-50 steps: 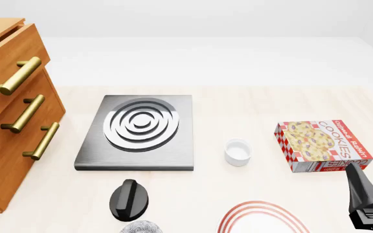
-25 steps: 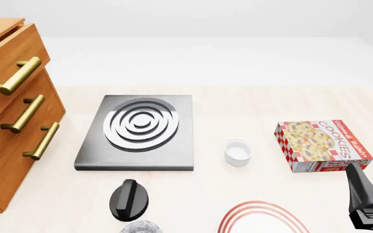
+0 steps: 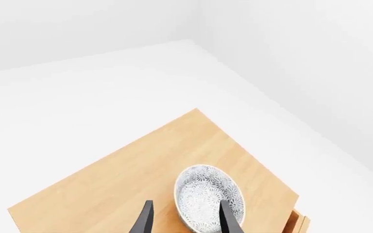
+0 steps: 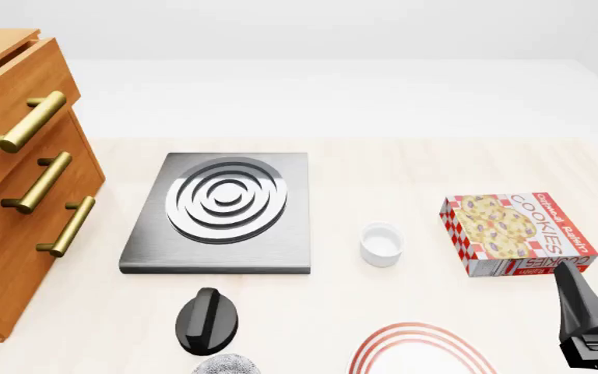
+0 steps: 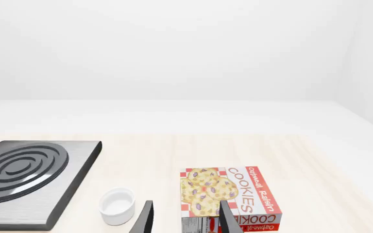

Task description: Pick the akita bowl on the wooden cabinet and place it on the plate.

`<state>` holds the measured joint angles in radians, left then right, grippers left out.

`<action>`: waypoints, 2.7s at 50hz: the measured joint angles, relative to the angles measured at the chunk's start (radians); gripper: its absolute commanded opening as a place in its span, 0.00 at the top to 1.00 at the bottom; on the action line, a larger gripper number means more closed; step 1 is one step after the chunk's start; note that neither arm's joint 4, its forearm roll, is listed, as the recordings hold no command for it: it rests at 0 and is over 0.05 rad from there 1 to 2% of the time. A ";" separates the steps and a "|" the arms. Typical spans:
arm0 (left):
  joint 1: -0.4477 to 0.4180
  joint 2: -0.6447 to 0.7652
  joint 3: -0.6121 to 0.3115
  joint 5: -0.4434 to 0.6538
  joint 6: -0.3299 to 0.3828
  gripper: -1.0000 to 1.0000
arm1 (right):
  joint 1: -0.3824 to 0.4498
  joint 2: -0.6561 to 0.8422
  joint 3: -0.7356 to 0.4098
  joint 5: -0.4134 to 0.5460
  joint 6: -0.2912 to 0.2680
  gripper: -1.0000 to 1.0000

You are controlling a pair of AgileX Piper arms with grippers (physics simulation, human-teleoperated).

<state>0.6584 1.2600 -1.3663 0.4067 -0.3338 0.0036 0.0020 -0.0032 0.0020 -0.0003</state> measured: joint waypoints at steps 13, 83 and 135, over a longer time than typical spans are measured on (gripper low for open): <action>-0.002 0.012 0.015 -0.013 -0.009 0.00 | 0.000 0.000 0.000 0.000 0.000 0.00; -0.044 0.106 0.053 -0.084 -0.024 0.00 | 0.000 0.000 0.000 0.000 0.000 0.00; -0.088 0.051 0.079 -0.026 -0.221 1.00 | 0.000 0.000 0.000 0.000 0.000 0.00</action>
<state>0.5706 1.3110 -1.2873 0.3810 -0.5547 0.0036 0.0020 -0.0032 0.0020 -0.0003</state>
